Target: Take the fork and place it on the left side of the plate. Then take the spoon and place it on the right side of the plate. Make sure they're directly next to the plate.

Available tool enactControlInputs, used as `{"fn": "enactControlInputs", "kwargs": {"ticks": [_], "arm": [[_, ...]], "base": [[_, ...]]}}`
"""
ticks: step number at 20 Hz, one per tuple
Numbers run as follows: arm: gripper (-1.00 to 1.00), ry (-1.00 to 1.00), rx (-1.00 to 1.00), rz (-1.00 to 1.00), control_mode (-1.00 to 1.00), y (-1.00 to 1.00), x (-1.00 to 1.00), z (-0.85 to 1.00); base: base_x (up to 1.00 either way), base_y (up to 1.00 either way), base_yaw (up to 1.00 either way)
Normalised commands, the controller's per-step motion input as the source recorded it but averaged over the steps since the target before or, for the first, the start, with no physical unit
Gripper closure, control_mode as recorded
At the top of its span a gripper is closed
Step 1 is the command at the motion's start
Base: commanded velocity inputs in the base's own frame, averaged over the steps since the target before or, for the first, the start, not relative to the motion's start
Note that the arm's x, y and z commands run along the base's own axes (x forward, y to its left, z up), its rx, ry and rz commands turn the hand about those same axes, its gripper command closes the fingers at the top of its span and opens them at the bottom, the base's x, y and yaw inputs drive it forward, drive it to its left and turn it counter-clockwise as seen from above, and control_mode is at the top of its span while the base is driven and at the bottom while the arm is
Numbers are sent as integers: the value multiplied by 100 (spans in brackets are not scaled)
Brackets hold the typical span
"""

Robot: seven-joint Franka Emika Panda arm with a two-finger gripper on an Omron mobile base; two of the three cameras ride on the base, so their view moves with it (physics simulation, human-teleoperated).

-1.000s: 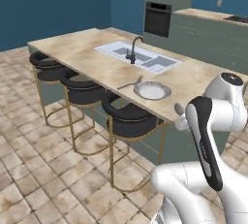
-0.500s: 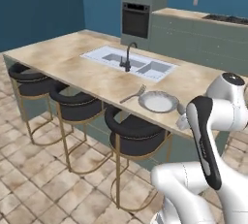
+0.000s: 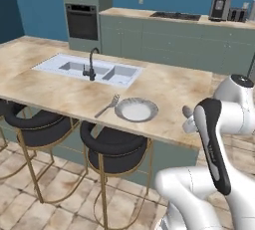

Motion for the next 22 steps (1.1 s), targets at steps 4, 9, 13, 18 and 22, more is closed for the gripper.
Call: {"fn": "enactControlInputs", "kwargs": {"ticks": [4, 9, 13, 18, 22], "arm": [[100, 0, 0, 0, 100, 0, 0, 0], [100, 0, 0, 0, 100, 0, 0, 0], [100, 0, 0, 0, 100, 0, 0, 0], [100, 0, 0, 0, 100, 0, 0, 0], [100, 0, 0, 0, 100, 0, 0, 0]], "base": [[71, 46, -31], [20, 13, -16], [0, 0, 0], [0, 0, 0], [0, 0, 0]]}}
